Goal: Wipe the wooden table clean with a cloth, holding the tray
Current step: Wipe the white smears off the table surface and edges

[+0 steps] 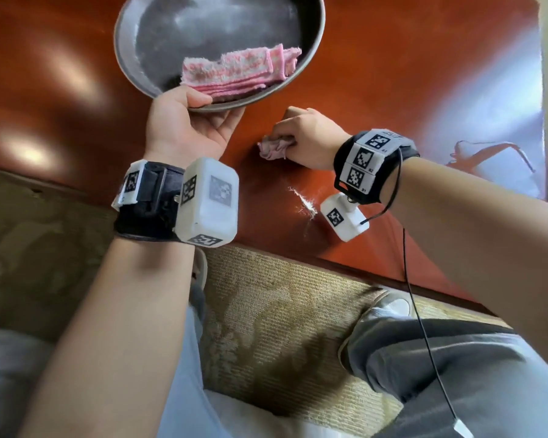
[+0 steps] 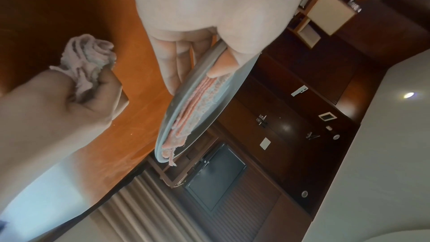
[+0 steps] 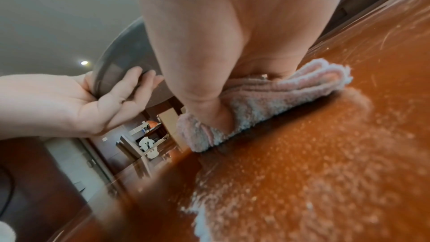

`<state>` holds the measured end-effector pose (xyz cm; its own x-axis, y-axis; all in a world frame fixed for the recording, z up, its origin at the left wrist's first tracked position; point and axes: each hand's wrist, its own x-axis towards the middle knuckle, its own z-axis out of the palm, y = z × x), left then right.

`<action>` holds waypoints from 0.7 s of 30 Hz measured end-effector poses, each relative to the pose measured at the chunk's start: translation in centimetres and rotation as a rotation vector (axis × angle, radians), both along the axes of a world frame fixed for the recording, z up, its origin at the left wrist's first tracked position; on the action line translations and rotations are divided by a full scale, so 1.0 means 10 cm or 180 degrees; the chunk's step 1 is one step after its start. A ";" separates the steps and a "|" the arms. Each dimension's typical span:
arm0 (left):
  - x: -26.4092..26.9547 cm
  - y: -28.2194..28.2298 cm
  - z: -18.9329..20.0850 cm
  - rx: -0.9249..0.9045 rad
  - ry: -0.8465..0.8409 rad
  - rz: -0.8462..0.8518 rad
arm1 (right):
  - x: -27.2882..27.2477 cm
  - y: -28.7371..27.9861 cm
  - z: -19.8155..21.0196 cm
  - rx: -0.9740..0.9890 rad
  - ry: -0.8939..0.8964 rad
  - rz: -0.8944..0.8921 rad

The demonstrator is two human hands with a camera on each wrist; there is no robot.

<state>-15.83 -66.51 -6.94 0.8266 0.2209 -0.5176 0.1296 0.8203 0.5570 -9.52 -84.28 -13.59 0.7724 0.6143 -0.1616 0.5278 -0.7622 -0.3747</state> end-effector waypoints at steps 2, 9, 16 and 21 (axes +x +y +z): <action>-0.11 -0.03 0.07 0.0039 0.0000 0.0094 | -0.04 -0.02 0.01 -0.0009 0.0059 0.0072; -0.69 -0.05 0.22 0.0086 -0.0058 0.0341 | -0.42 -0.15 0.02 0.0101 0.0006 0.0405; -1.29 -0.05 0.25 0.0106 -0.0194 0.0243 | -0.86 -0.36 -0.02 0.0167 -0.0265 0.0343; -1.65 0.02 0.36 0.0240 -0.0108 0.0136 | -1.03 -0.41 0.12 0.0336 -0.0467 -0.0135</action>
<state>-32.29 -66.31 -3.38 0.8324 0.2936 -0.4700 0.0755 0.7802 0.6210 -19.82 -88.35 -12.35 0.8085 0.5882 0.0185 0.5510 -0.7454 -0.3752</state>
